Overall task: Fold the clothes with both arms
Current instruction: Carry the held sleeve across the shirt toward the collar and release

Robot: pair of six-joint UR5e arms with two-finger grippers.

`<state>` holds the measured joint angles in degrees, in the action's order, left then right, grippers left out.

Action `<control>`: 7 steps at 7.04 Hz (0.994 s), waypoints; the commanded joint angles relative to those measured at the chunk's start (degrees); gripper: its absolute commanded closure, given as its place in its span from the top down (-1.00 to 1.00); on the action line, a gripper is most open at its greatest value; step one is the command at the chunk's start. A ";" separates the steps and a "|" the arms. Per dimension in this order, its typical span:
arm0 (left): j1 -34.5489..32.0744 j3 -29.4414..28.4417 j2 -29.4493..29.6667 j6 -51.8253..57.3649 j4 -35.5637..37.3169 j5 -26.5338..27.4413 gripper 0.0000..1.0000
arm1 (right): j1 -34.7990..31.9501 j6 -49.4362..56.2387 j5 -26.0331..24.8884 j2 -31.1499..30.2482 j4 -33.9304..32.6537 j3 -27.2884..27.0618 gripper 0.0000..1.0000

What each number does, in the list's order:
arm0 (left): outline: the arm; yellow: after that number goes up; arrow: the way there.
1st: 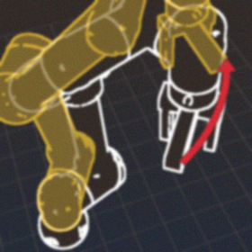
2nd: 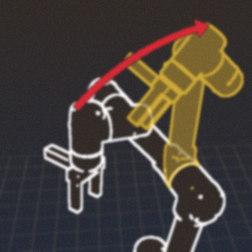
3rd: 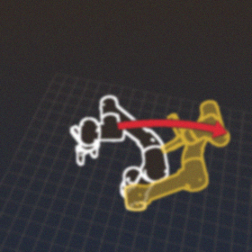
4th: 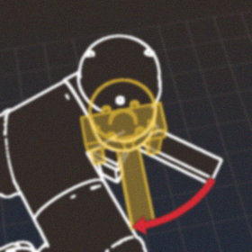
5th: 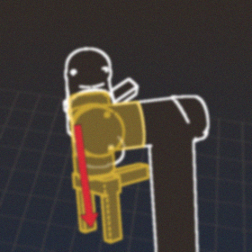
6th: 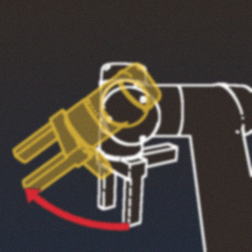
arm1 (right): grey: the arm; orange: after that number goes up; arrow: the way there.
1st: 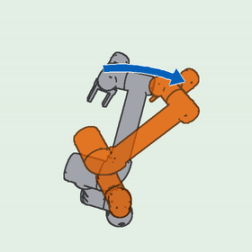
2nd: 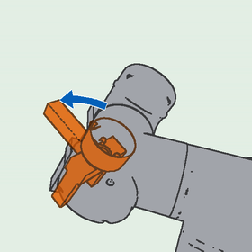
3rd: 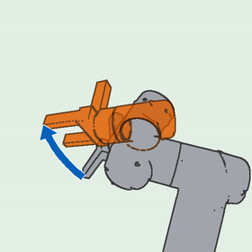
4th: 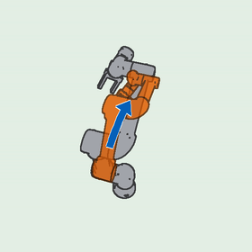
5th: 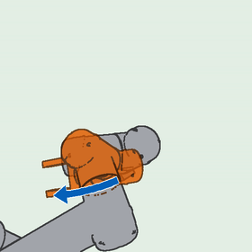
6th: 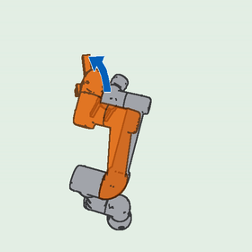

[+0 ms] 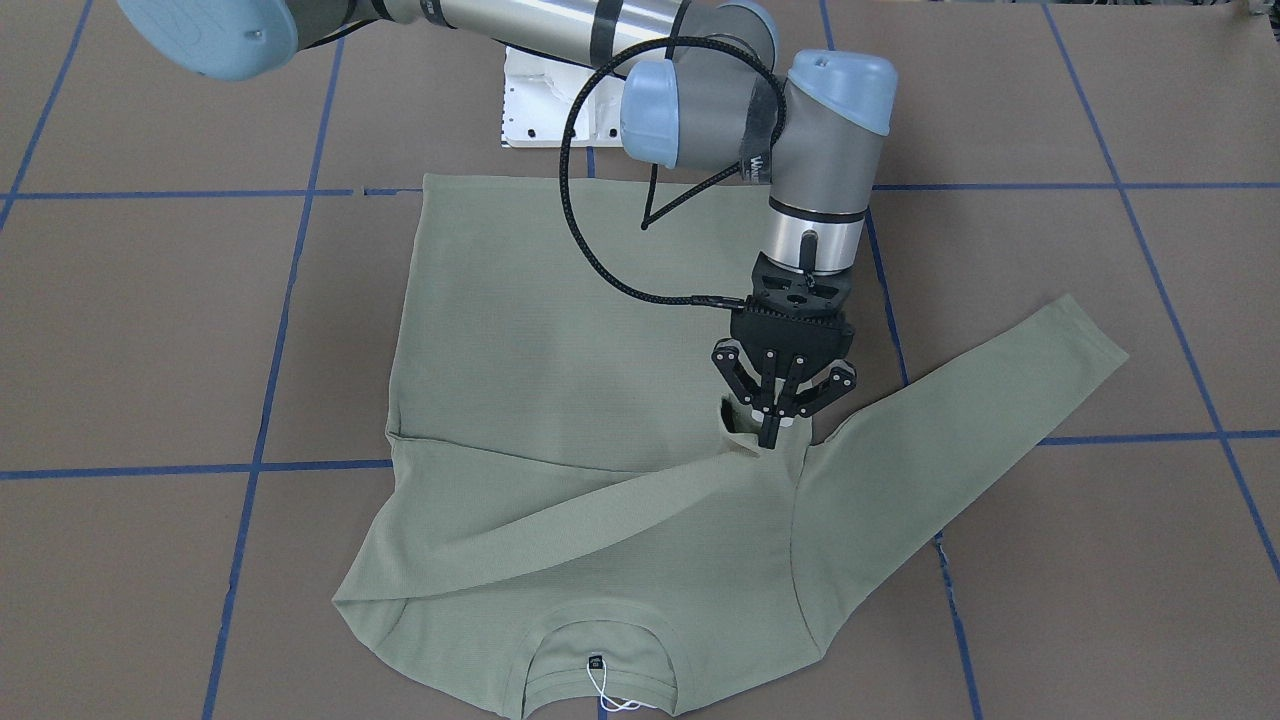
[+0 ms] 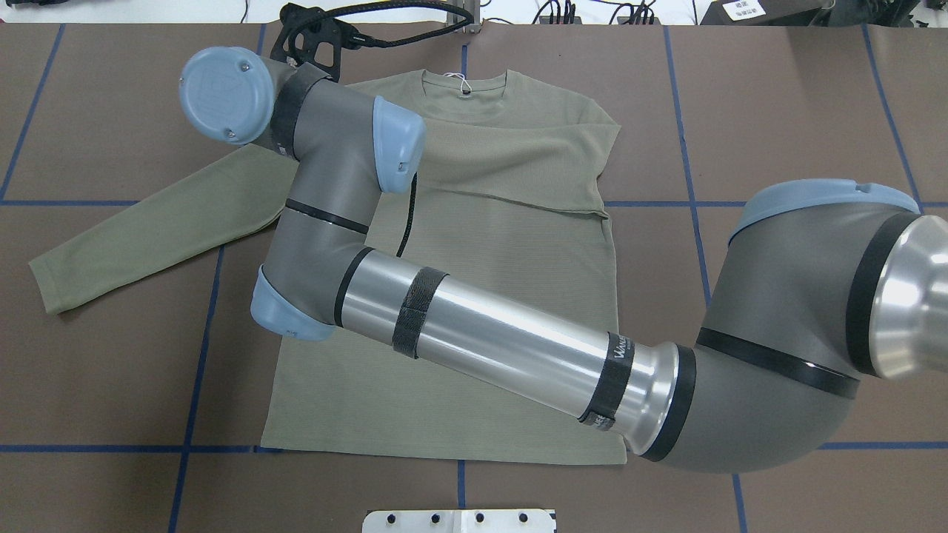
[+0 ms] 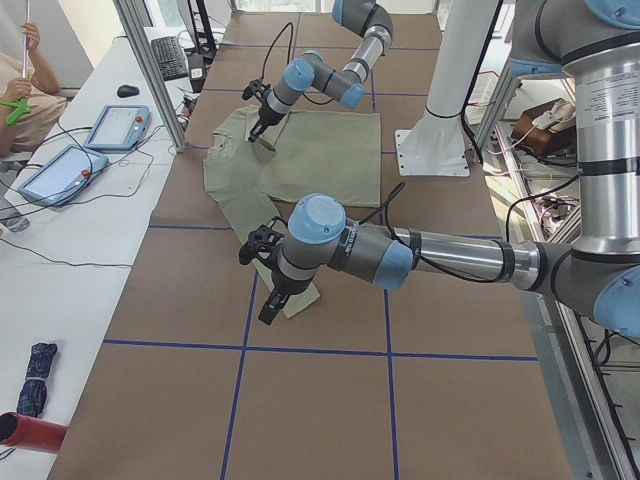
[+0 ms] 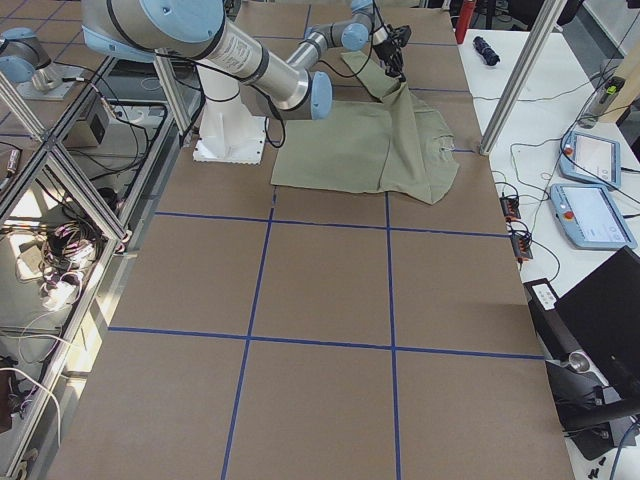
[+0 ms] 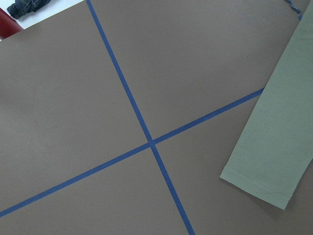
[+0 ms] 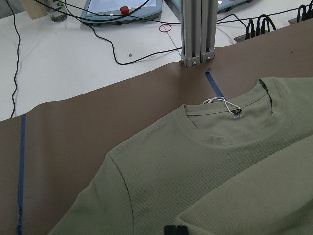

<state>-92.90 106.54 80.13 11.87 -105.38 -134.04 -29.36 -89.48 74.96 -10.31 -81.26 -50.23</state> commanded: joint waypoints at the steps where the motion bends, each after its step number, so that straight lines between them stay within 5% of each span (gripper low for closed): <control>1: 0.00 0.07 0.11 0.00 0.00 0.01 1.00 | -0.35 0.80 0.01 0.21 0.13 0.74 -1.00; 2: 0.00 -0.02 0.11 0.00 0.00 -0.08 1.00 | -0.35 1.06 0.01 0.21 0.22 0.92 -0.99; 3: 0.00 0.07 0.11 0.00 0.00 0.01 1.00 | -0.35 1.50 0.10 0.21 0.48 0.92 -0.13; 4: 0.00 -0.02 0.11 0.00 0.00 0.01 1.00 | -0.35 1.50 0.19 0.38 0.49 0.92 0.97; 6: 0.00 1.03 1.42 0.00 -2.44 0.01 1.00 | -1.66 1.42 2.89 1.69 0.49 0.92 0.99; 7: 0.17 -0.18 3.00 -0.26 -13.34 0.19 1.00 | -3.15 1.50 6.22 1.96 0.40 0.74 0.99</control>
<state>-92.86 106.99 81.58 11.81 -109.73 -133.99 -31.03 -88.04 77.86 -8.87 -80.77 -49.34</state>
